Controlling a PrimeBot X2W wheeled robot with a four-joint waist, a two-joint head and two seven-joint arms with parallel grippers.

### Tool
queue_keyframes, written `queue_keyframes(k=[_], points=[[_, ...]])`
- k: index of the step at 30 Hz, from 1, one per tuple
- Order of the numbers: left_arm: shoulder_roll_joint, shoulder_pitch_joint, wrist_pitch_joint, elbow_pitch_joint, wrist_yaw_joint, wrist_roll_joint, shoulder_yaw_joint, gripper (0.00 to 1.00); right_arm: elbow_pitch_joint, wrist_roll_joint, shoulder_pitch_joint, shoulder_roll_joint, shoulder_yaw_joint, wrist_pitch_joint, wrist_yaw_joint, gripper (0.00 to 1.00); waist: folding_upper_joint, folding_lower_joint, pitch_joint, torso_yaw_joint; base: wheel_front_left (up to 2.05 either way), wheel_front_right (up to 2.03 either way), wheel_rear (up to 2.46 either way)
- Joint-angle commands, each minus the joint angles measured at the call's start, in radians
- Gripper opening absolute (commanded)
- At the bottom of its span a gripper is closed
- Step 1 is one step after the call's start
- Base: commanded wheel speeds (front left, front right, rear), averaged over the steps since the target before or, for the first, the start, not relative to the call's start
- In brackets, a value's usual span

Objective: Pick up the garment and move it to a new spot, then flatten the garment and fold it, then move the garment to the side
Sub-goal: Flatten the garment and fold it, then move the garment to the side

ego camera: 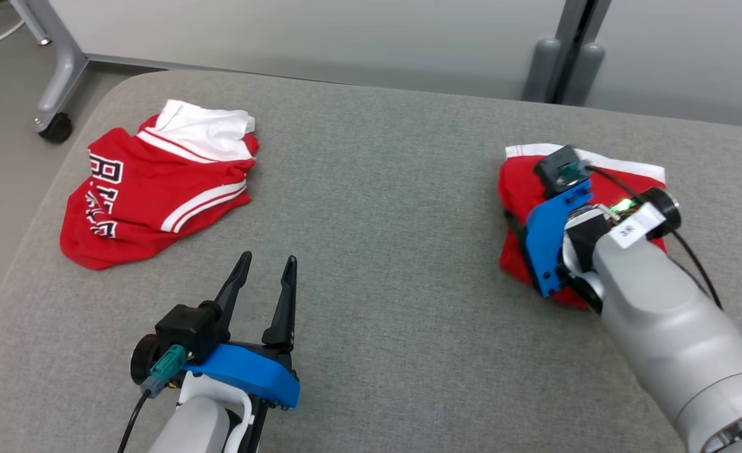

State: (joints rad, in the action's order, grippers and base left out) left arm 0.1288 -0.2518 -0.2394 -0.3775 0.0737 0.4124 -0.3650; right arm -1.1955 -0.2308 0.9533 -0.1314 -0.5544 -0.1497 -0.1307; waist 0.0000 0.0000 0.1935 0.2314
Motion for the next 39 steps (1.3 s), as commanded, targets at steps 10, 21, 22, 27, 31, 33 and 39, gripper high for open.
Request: queue_keyframes(k=[10, 21, 22, 27, 31, 33, 39], points=[[0.026, 0.032, -0.014, 0.014, -0.022, 0.007, 0.021, 1.00, 0.147, -0.067, -0.082, -0.122, 0.158, 0.256, 0.000, 1.00, 0.0000, 0.0000, -0.080, -0.097, 0.00, 0.00, 0.00], [0.056, 0.089, -0.024, 0.048, -0.070, 0.011, 0.084, 1.00, 0.503, 0.006, -0.494, -0.094, 0.468, 0.405, 0.000, 1.00, 0.0000, 0.0000, -0.130, -0.228, 0.00, 0.00, 0.00], [0.059, 0.094, -0.025, 0.052, -0.074, 0.011, 0.088, 1.00, 0.540, 0.019, -0.531, -0.080, 0.483, 0.403, 0.000, 1.00, 0.0000, 0.0000, -0.131, -0.235, 0.00, 0.00, 0.00], [0.068, 0.128, -0.026, 0.064, -0.089, 0.011, 0.118, 1.00, 0.724, 0.072, -0.680, 0.002, 0.553, 0.342, 0.000, 1.00, 0.0000, 0.0000, -0.131, -0.257, 0.00, 0.00, 0.00], [0.069, 0.157, -0.026, 0.070, -0.094, 0.018, 0.139, 1.00, 0.846, 0.099, -0.750, 0.041, 0.583, 0.281, 0.000, 1.00, 0.0000, 0.0000, -0.131, -0.264, 0.00, 0.00, 0.00], [0.069, 0.164, -0.027, 0.076, -0.094, 0.016, 0.146, 1.00, 0.896, 0.106, -0.770, 0.051, 0.591, 0.252, 0.000, 1.00, 0.0000, 0.0000, -0.129, -0.263, 0.00, 0.00, 0.00], [0.067, 0.149, -0.027, 0.081, -0.090, 0.006, 0.150, 1.00, 0.993, 0.115, -0.805, 0.062, 0.604, 0.186, 0.000, 1.00, 0.0000, 0.0000, -0.113, -0.250, 0.00, 0.00, 0.00]])
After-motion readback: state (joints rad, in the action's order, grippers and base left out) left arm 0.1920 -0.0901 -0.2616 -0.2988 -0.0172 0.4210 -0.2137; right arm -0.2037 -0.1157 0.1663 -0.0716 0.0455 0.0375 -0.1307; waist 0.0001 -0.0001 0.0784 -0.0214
